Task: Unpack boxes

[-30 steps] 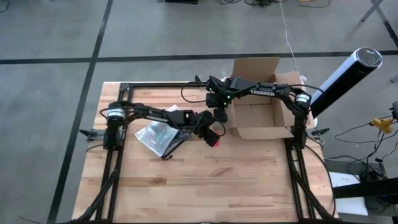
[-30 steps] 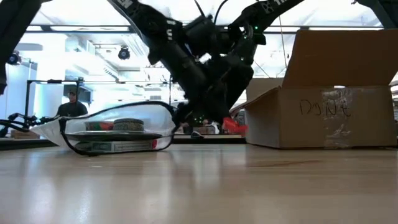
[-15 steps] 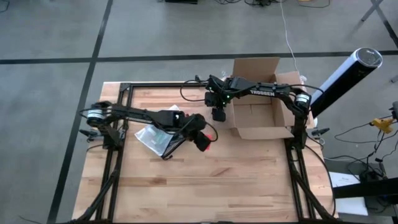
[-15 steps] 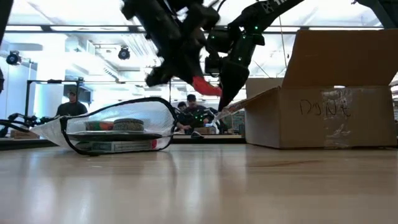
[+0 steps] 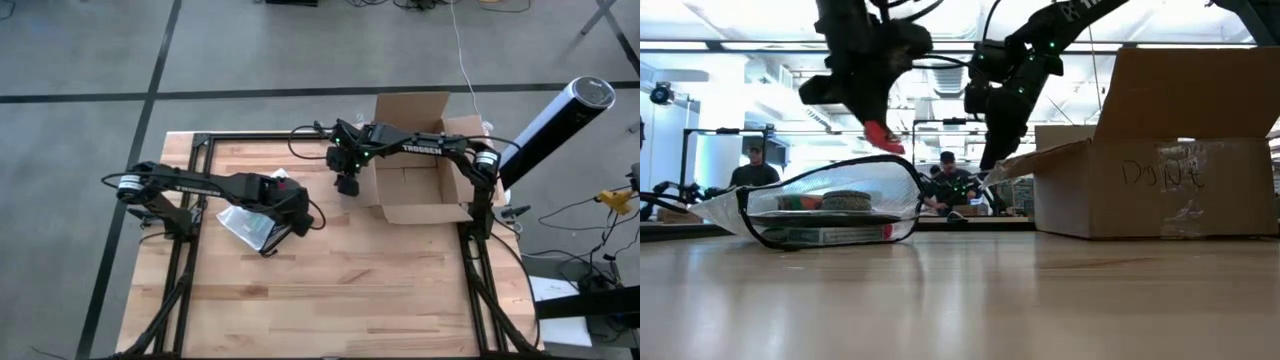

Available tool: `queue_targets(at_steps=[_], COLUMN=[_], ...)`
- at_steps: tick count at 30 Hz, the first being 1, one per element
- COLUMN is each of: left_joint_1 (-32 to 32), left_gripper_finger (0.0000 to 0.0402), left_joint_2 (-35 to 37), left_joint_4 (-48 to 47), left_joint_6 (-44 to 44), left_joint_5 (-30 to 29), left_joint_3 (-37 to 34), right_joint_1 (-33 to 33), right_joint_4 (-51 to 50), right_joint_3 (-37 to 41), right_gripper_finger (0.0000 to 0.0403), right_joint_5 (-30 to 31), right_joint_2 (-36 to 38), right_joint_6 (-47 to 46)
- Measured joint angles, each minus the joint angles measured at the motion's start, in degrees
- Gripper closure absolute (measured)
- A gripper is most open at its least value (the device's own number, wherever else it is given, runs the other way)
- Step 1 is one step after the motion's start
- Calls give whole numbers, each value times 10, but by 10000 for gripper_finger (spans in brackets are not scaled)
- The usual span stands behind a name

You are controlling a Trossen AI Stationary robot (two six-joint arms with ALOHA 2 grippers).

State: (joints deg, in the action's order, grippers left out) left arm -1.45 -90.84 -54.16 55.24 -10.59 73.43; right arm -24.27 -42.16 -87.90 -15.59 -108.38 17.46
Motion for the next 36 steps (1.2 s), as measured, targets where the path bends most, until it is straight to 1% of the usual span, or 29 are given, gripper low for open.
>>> queue_targets(at_steps=[3,7,18,22,26,32,36], left_joint_1=[0,3,27,31,31,32,32], left_gripper_finger=[401,401,401,401,401,401,401], left_joint_2=[-9,-17,-48,-65,-76,-79,-79], left_joint_4=[-17,-40,-43,-46,-58,-42,-8], left_joint_6=[0,-1,-43,-47,-34,-52,-84], left_joint_5=[0,-20,-44,-56,-86,-114,-116], left_joint_3=[0,0,0,0,-1,-1,-1], right_joint_1=[2,4,4,4,4,4,4], right_joint_4=[2,7,9,9,8,8,8], right_joint_3=[0,0,-1,-1,-1,-1,-1], right_gripper_finger=[204,204,204,204,204,204,204], right_joint_5=[0,-1,-1,-15,-30,-31,-31], right_joint_2=[0,0,0,0,0,0,0], right_joint_6=[-1,-4,-14,-20,-29,-29,-28])
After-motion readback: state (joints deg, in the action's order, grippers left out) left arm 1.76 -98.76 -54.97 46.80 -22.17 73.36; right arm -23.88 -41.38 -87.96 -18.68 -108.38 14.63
